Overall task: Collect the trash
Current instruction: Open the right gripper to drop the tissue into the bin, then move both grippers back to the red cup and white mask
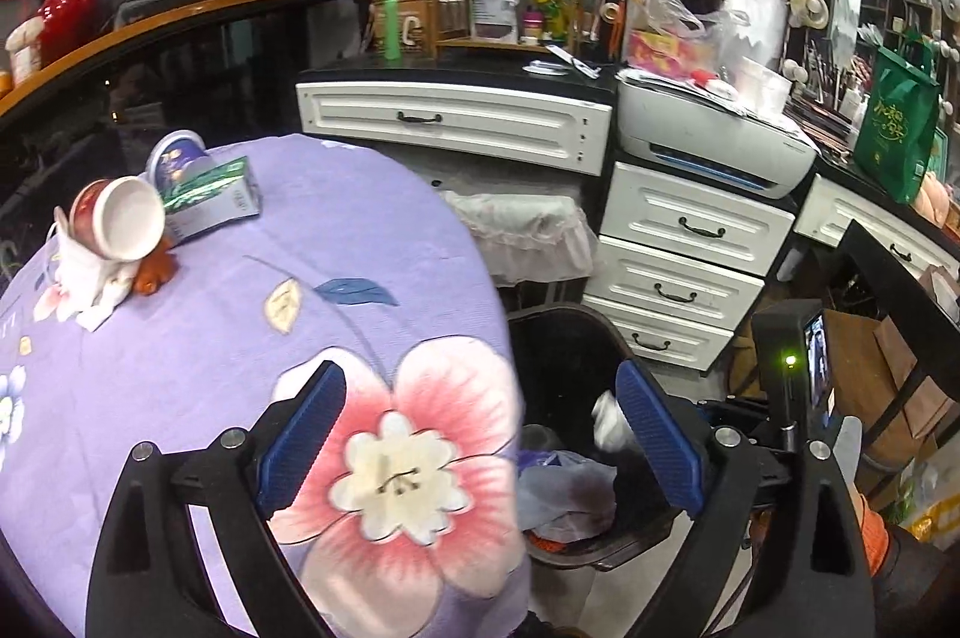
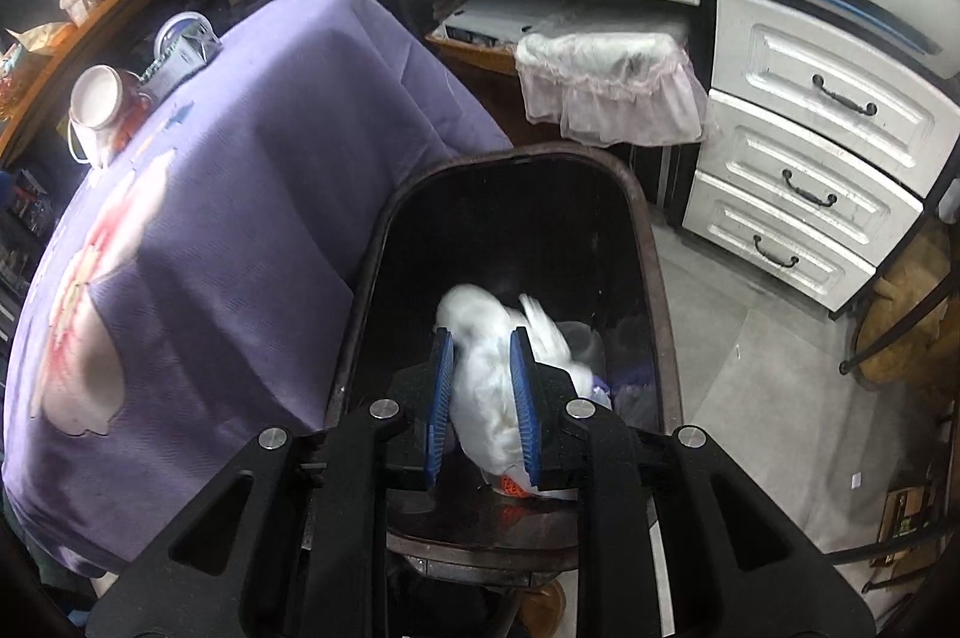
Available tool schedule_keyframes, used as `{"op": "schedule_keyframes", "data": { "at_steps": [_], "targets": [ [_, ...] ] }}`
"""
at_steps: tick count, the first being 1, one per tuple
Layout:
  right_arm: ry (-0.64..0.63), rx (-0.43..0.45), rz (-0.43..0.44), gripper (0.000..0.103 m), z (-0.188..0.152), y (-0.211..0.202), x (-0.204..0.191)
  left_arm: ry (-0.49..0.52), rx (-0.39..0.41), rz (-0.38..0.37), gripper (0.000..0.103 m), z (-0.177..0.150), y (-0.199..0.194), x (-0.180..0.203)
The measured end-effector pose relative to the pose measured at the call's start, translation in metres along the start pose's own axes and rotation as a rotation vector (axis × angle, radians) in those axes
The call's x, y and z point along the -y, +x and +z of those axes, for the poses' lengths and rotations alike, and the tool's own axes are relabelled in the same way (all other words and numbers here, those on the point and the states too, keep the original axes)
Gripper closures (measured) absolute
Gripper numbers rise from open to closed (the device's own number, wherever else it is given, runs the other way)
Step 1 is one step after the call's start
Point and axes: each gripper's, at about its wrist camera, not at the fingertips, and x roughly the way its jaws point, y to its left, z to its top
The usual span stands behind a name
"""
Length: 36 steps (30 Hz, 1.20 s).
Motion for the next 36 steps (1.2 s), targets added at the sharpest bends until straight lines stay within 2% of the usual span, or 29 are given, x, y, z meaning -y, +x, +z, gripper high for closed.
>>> {"op": "schedule_keyframes", "data": {
  "at_steps": [1, 4, 5, 11, 16, 21, 24, 29, 36],
  "targets": [
    [0.001, -0.007, 0.001, 0.073, -0.001, 0.003, 0.001, -0.004, 0.000, 0.005, 0.011, -0.001, -0.001, -0.003],
    [0.014, -0.012, -0.002, 0.045, -0.003, 0.007, 0.000, -0.016, -0.005, 0.012, 0.011, -0.004, -0.003, -0.011],
    [0.013, -0.005, -0.001, 0.040, -0.003, 0.005, -0.001, -0.018, -0.003, 0.017, 0.011, -0.004, -0.005, -0.014],
    [-0.007, 0.019, -0.011, 0.039, 0.001, -0.010, -0.013, -0.042, 0.006, 0.051, 0.010, -0.009, -0.015, -0.035],
    [-0.066, 0.087, 0.020, 0.039, 0.017, -0.039, -0.040, -0.068, 0.010, 0.104, 0.008, -0.014, -0.025, -0.064],
    [-0.203, 0.157, 0.115, 0.038, 0.046, -0.069, -0.099, -0.111, -0.005, 0.169, 0.008, -0.021, -0.036, -0.107],
    [-0.274, 0.166, 0.183, 0.033, 0.061, -0.074, -0.134, -0.152, -0.015, 0.209, 0.008, -0.026, -0.045, -0.142],
    [-0.374, 0.149, 0.289, 0.033, 0.090, -0.069, -0.198, -0.184, -0.017, 0.286, 0.008, -0.029, -0.056, -0.196],
    [-0.476, 0.126, 0.326, 0.033, 0.121, -0.055, -0.265, -0.331, 0.023, 0.250, 0.008, -0.012, -0.060, -0.270]
  ]
}}
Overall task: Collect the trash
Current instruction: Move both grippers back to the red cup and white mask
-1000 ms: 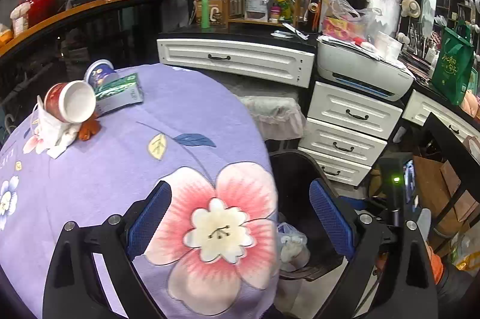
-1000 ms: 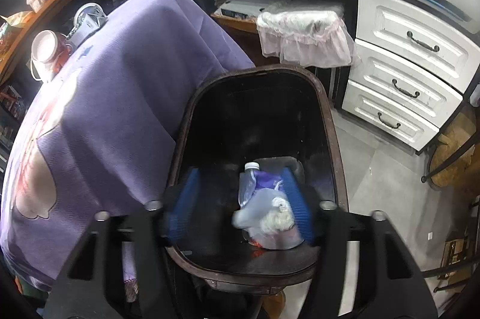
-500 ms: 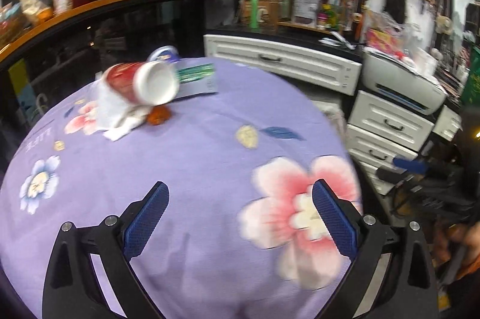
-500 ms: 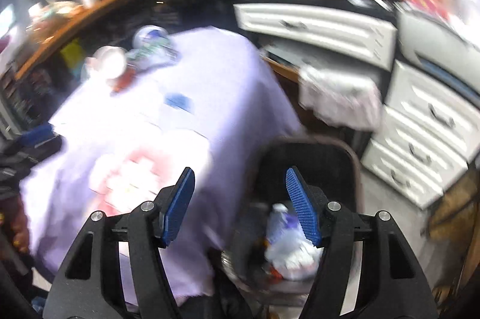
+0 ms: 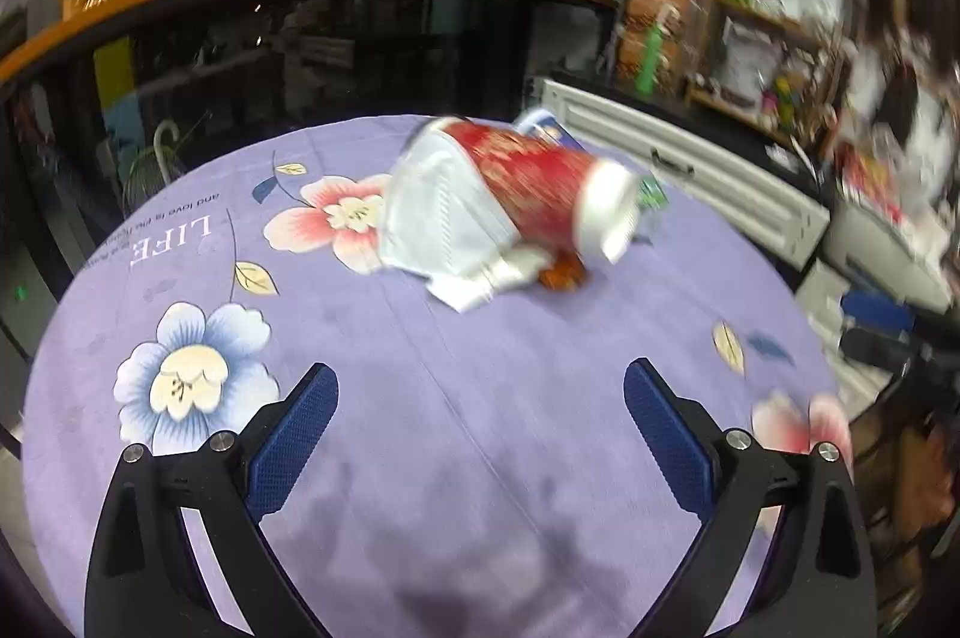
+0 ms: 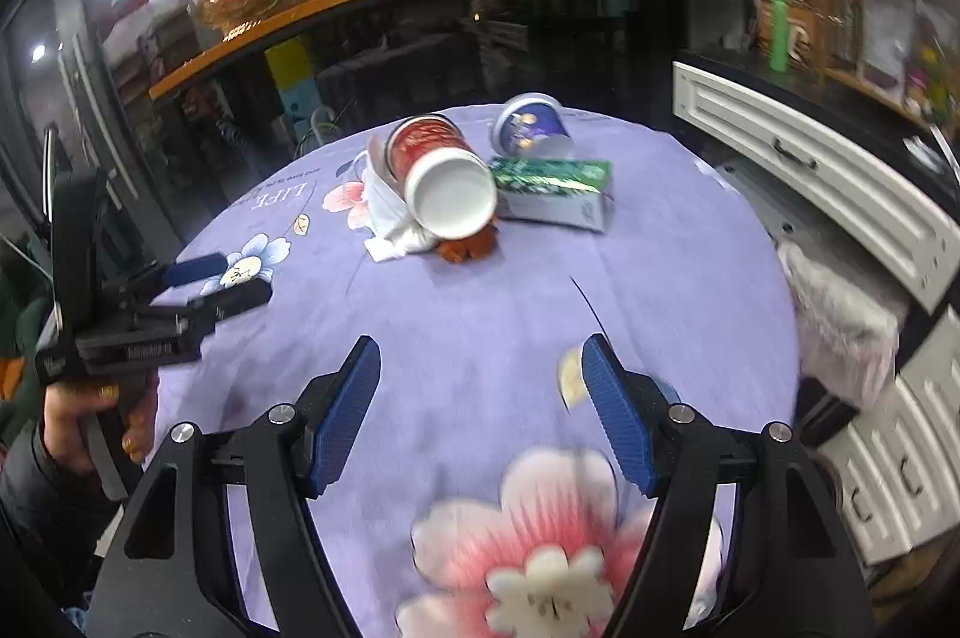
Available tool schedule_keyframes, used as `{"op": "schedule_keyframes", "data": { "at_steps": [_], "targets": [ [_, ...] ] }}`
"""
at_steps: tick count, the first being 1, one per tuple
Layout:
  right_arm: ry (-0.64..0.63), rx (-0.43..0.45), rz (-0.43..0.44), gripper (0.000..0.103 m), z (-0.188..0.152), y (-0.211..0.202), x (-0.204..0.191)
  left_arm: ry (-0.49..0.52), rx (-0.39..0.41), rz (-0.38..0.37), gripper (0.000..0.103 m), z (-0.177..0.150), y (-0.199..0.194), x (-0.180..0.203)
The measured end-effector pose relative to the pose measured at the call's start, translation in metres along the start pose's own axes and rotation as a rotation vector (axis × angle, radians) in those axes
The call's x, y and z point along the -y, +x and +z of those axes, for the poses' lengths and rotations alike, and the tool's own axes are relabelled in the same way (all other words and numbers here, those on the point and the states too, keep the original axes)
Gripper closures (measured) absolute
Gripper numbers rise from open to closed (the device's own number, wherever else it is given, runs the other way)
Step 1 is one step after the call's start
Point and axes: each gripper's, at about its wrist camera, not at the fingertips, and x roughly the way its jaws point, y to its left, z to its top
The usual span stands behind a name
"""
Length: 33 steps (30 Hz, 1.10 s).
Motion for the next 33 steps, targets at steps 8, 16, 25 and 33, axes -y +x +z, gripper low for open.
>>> {"op": "schedule_keyframes", "data": {
  "at_steps": [8, 16, 25, 33],
  "targets": [
    [-0.069, -0.070, 0.044, 0.033, 0.058, 0.055, -0.025, -0.080, 0.036, 0.026, 0.009, 0.038, 0.025, -0.025],
    [-0.079, -0.182, 0.078, 0.033, 0.128, 0.135, -0.035, -0.061, 0.015, 0.070, 0.009, 0.039, 0.039, -0.040],
    [-0.139, -0.401, 0.055, 0.033, 0.169, 0.217, -0.054, -0.038, -0.012, 0.069, 0.009, 0.033, 0.044, -0.052],
    [-0.159, -0.528, 0.044, 0.027, 0.166, 0.252, -0.057, -0.050, -0.018, 0.062, 0.009, 0.034, 0.047, -0.058]
  ]
}}
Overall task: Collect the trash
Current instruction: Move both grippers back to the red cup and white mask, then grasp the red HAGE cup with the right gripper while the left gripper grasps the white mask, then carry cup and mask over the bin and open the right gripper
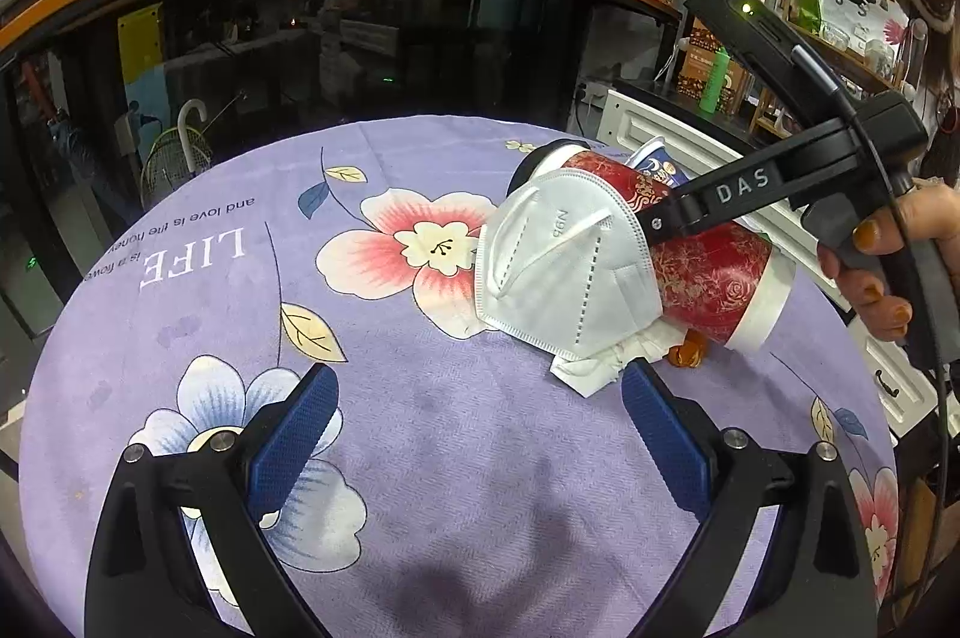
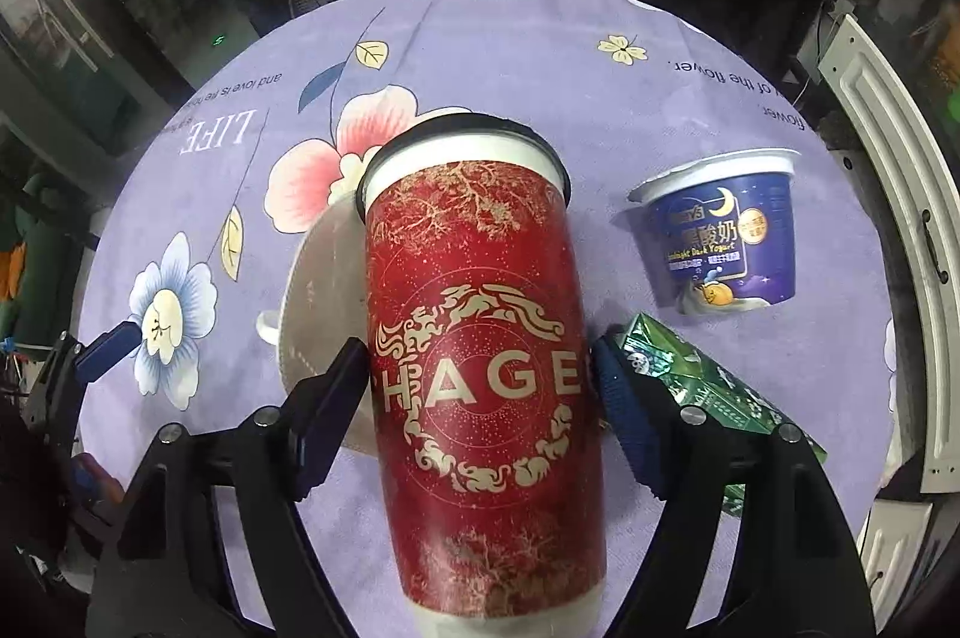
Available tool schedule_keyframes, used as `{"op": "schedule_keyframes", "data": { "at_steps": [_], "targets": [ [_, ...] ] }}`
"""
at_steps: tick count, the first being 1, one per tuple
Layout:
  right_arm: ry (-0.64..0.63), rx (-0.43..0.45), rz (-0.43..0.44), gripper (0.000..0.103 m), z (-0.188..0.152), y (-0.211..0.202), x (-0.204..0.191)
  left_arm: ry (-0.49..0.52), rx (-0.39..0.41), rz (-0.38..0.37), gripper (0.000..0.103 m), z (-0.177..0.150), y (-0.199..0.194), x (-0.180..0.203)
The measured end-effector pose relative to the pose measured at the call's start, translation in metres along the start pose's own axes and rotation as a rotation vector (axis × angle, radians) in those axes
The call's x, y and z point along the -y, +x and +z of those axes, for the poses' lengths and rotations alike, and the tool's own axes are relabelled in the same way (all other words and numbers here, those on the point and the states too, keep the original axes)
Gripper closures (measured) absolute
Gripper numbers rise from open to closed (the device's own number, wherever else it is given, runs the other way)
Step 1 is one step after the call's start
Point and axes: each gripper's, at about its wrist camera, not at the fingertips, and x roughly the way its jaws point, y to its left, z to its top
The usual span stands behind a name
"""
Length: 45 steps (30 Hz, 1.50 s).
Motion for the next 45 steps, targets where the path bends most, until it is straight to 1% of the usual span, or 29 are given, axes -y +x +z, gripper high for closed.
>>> {"op": "schedule_keyframes", "data": {
  "at_steps": [4, 5, 8, 10, 12, 14, 18, 21, 22, 24, 27, 28, 29, 30, 31, 32, 34, 37, 39, 42, 45],
  "targets": [
    [-0.002, -0.017, 0.009, 0.027, -0.004, 0.006, 0.000, 0.013, -0.006, 0.007, 0.009, 0.002, 0.004, 0.004],
    [0.008, -0.007, 0.015, 0.027, -0.006, 0.006, 0.001, 0.014, -0.007, 0.009, 0.009, 0.003, 0.004, 0.005],
    [0.026, 0.073, 0.023, 0.028, -0.013, -0.007, 0.004, 0.014, -0.005, 0.013, 0.009, 0.005, 0.004, 0.009],
    [0.032, 0.136, 0.029, 0.028, -0.019, -0.021, 0.006, 0.015, -0.003, 0.019, 0.009, 0.007, 0.003, 0.012],
    [0.063, 0.195, 0.060, 0.028, -0.030, -0.039, 0.011, 0.011, -0.001, 0.024, 0.009, 0.012, 0.003, 0.016],
    [0.077, 0.244, 0.061, 0.028, -0.040, -0.055, 0.016, 0.003, -0.002, 0.019, 0.009, 0.018, 0.004, 0.019],
    [0.085, 0.334, 0.023, 0.028, -0.068, -0.085, 0.023, -0.007, -0.006, 0.025, 0.018, 0.042, 0.011, 0.034],
    [0.082, 0.381, -0.013, 0.028, -0.090, -0.102, 0.026, -0.003, -0.040, 0.038, 0.025, 0.061, 0.025, 0.047],
    [0.080, 0.391, -0.019, 0.027, -0.096, -0.105, 0.027, 0.000, -0.054, 0.048, 0.025, 0.066, 0.030, 0.051],
    [0.077, 0.415, -0.028, 0.028, -0.112, -0.113, 0.029, 0.026, -0.116, 0.088, 0.027, 0.077, 0.048, 0.062],
    [0.076, 0.439, -0.023, 0.027, -0.131, -0.121, 0.029, 0.051, -0.193, 0.165, 0.040, 0.083, 0.076, 0.070],
    [0.079, 0.447, -0.018, 0.027, -0.139, -0.123, 0.030, 0.050, -0.210, 0.177, 0.046, 0.081, 0.081, 0.069],
    [0.083, 0.453, -0.010, 0.027, -0.146, -0.125, 0.031, 0.041, -0.231, 0.188, 0.049, 0.080, 0.087, 0.068],
    [0.089, 0.455, -0.002, 0.027, -0.152, -0.126, 0.034, 0.027, -0.248, 0.200, 0.057, 0.077, 0.093, 0.065],
    [0.094, 0.458, 0.001, 0.027, -0.157, -0.127, 0.035, 0.018, -0.248, 0.196, 0.064, 0.074, 0.094, 0.062],
    [0.102, 0.464, -0.001, 0.027, -0.163, -0.127, 0.037, 0.008, -0.251, 0.196, 0.068, 0.071, 0.095, 0.060],
    [0.119, 0.474, -0.006, 0.027, -0.173, -0.127, 0.040, -0.005, -0.245, 0.190, 0.083, 0.064, 0.092, 0.058],
    [0.150, 0.498, 0.004, 0.027, -0.190, -0.125, 0.047, -0.019, -0.210, 0.189, 0.091, 0.055, 0.079, 0.056],
    [0.173, 0.512, 0.010, 0.027, -0.200, -0.126, 0.049, -0.029, -0.168, 0.169, 0.097, 0.050, 0.065, 0.052],
    [0.200, 0.540, 0.020, 0.027, -0.217, -0.130, 0.051, -0.022, -0.090, 0.138, 0.099, 0.044, 0.038, 0.053],
    [0.205, 0.561, 0.008, 0.027, -0.235, -0.135, 0.047, 0.005, -0.021, 0.151, 0.099, 0.038, 0.011, 0.058]
  ]
}}
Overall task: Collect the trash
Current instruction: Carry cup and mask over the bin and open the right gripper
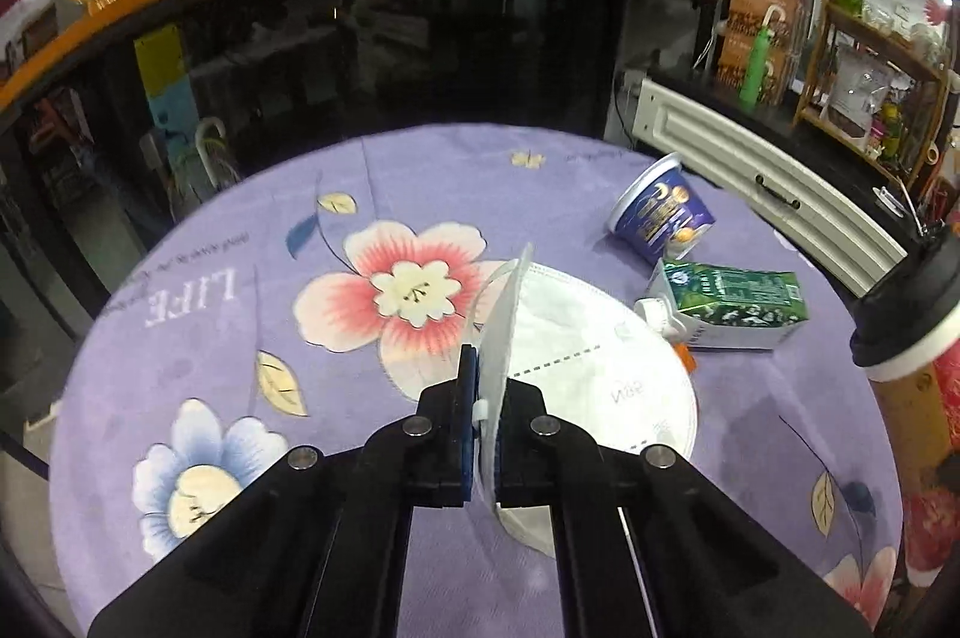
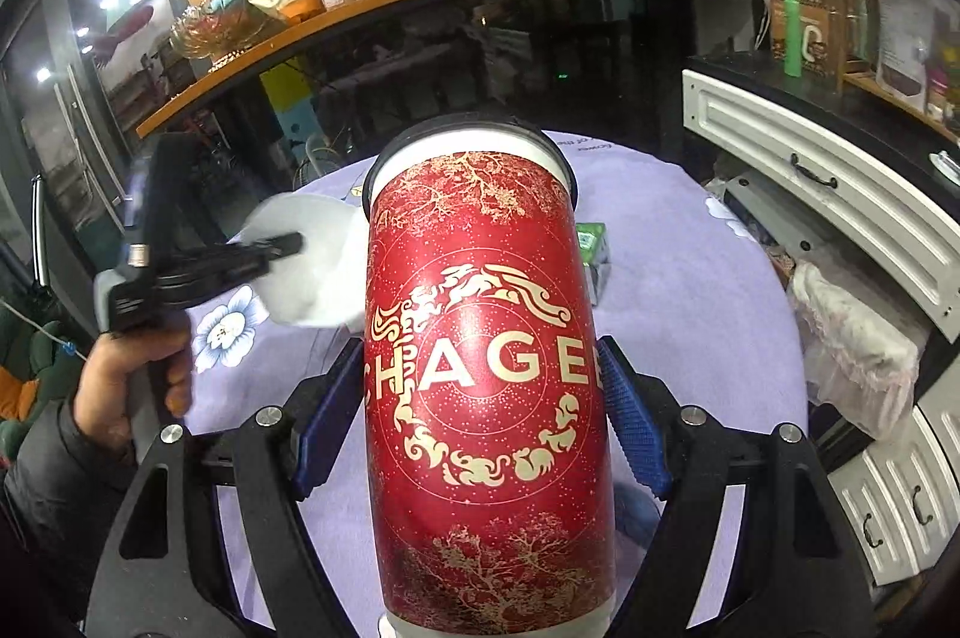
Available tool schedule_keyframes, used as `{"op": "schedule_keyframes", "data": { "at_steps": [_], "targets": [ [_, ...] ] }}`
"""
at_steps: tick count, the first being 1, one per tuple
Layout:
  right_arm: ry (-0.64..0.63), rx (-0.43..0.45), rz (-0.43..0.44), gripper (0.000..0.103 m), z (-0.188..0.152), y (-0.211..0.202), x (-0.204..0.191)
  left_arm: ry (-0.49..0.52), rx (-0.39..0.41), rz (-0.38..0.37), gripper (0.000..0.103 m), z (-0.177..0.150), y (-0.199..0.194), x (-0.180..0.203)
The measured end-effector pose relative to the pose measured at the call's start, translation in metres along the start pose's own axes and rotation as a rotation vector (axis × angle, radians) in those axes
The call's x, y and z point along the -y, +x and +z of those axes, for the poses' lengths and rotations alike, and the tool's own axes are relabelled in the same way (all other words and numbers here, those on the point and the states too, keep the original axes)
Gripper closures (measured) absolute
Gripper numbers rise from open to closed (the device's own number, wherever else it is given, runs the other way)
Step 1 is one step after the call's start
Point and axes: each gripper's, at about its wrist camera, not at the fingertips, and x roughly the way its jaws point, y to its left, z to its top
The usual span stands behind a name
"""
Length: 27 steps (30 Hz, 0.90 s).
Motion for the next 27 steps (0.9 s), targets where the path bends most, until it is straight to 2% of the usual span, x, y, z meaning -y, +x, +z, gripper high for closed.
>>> {"op": "schedule_keyframes", "data": {
  "at_steps": [6, 10, 13, 20, 24, 27],
  "targets": [
    [0.043, 0.045, -0.013, 0.027, -0.028, -0.034, 0.006, -0.012, 0.100, -0.098, 0.099, -0.021, -0.060, 0.005],
    [0.081, 0.078, -0.037, 0.027, -0.050, -0.062, 0.015, 0.026, 0.142, -0.145, 0.099, -0.041, -0.092, 0.027],
    [0.122, 0.096, -0.068, 0.027, -0.070, -0.085, 0.029, 0.055, 0.148, -0.215, 0.099, -0.056, -0.110, 0.050],
    [0.239, 0.104, -0.212, 0.027, -0.126, -0.134, 0.079, 0.165, 0.131, -0.368, 0.099, -0.088, -0.126, 0.121],
    [0.283, 0.069, -0.317, 0.027, -0.160, -0.146, 0.110, 0.249, 0.118, -0.456, 0.099, -0.106, -0.133, 0.164],
    [0.311, 0.027, -0.349, 0.027, -0.182, -0.144, 0.128, 0.292, 0.125, -0.498, 0.099, -0.115, -0.137, 0.190]
  ]
}}
